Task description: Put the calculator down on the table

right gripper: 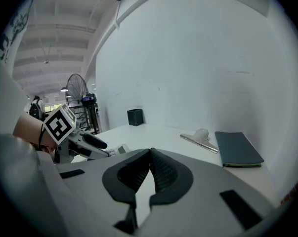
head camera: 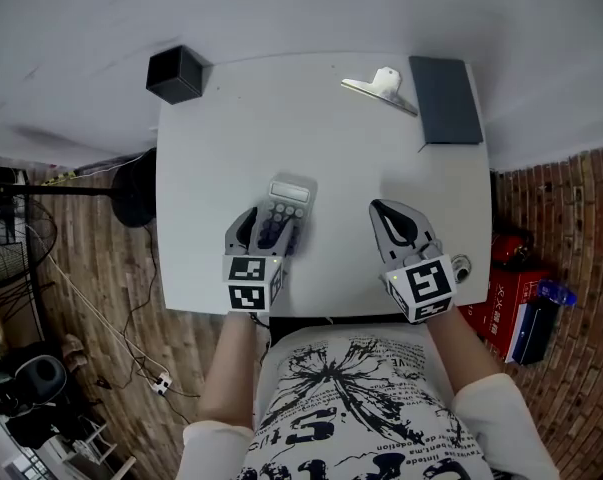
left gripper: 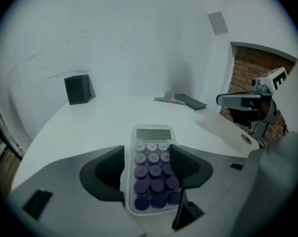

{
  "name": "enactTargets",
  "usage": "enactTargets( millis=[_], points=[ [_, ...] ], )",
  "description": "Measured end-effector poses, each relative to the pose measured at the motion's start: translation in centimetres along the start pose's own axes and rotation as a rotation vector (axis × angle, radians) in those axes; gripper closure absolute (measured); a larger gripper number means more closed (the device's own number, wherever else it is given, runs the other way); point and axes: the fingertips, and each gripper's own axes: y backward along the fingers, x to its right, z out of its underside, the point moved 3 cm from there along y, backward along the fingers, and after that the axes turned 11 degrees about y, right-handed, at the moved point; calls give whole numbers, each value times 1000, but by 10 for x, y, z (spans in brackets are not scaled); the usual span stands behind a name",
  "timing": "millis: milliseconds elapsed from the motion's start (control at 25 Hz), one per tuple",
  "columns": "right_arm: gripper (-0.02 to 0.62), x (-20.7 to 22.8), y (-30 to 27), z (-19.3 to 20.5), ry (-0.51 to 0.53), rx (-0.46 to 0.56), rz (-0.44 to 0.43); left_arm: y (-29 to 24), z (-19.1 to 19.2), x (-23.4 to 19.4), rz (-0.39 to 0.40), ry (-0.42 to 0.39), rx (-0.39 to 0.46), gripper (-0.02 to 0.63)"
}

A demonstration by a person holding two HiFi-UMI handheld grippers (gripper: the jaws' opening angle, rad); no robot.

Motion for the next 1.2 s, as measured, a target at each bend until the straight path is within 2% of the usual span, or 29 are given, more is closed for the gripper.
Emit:
enactTargets(
  millis=[240, 440, 520, 800, 1200],
  points=[
    [580, -4, 8, -7, 9, 16, 6, 19, -18, 7, 2, -24, 62, 326],
    [580, -4, 23, -18, 4, 48, 32, 47, -38, 22, 15, -90, 124, 370],
    [580, -4, 30, -23, 5, 61, 45, 61, -47, 29, 27, -103, 164, 403],
    [580, -6, 62, -44, 23, 114, 89, 122, -77, 50, 68, -114, 357, 581],
    [580, -15, 103, -62, 82, 161, 133, 179, -89, 78, 218, -153, 472, 592]
  ],
)
